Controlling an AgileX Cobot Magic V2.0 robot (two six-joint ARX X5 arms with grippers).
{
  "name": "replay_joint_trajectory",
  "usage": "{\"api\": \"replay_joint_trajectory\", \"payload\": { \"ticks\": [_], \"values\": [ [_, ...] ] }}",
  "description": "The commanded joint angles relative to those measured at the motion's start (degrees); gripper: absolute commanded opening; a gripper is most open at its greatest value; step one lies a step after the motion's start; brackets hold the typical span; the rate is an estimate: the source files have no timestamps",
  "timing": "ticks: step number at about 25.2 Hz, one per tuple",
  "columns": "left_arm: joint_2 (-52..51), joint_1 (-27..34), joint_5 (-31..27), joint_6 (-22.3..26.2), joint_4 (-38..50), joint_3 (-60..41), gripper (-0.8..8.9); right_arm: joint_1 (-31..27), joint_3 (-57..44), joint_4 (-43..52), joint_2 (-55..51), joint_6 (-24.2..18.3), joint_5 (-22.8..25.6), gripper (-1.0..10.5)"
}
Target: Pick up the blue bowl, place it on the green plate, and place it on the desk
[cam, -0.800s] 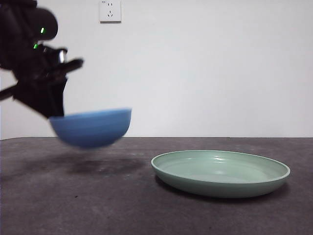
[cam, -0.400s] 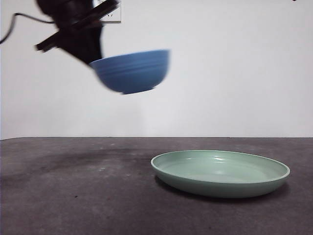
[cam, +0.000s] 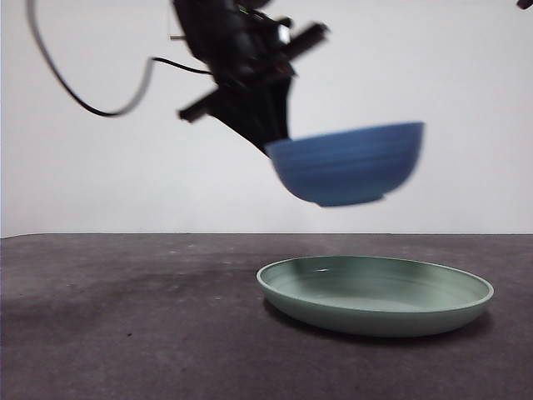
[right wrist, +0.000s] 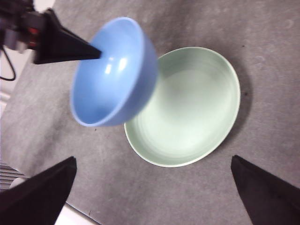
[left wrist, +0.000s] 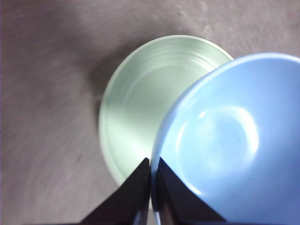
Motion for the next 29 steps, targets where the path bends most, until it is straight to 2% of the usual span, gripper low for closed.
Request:
{"api": "replay_joint_trajectory", "payload": {
  "ticks": [1, 9, 12, 18, 19, 22, 26, 27, 29],
  "values": [
    [5.18, -2.01, -1.09, -0.35, -0.5, 5.03, 0.15, -0.07, 1.14, -0.44, -1.29, -0.72, 1.31, 5.3],
    [15.87, -4.13, -3.56, 0.48, -1.42, 12.57, 0.15, -0.07, 1.14, -0.87, -4.37, -0.7, 1.66, 5.3],
    [17.27, -4.13, -8.26, 0.5, -0.59, 12.57, 0.15, -0.07, 1.14, -0.92, -4.37, -0.66, 1.64, 5.3],
    [17.33, -4.24, -8.41, 0.07, -1.25, 12.57, 0.33, -0.07, 1.14, -0.94, -4.35, -0.39, 1.64, 5.3],
    [17.33, -4.26, -8.41, 0.07, -1.6, 12.57, 0.58, -0.07, 1.14, -0.94, -4.35, -0.35, 1.64, 5.3],
    [17.33, -4.28, -8.41, 0.04, -1.84, 12.57, 2.91, -0.07, 1.14, -0.94, -4.35, -0.31, 1.64, 5.3],
    [17.18, -3.63, -8.48, 0.5, -5.84, 16.0, 4.91, -0.07, 1.14, -1.64, -4.35, -0.28, 1.64, 5.3],
    [17.18, -3.32, -8.55, 1.18, -8.28, 18.23, 5.34, -0.07, 1.14, -1.92, -4.35, -0.31, 1.64, 5.3],
    [16.35, -2.6, -8.59, 3.04, -12.09, 22.45, 5.38, -0.07, 1.14, -1.97, -4.35, -0.31, 1.64, 5.3]
  ]
}}
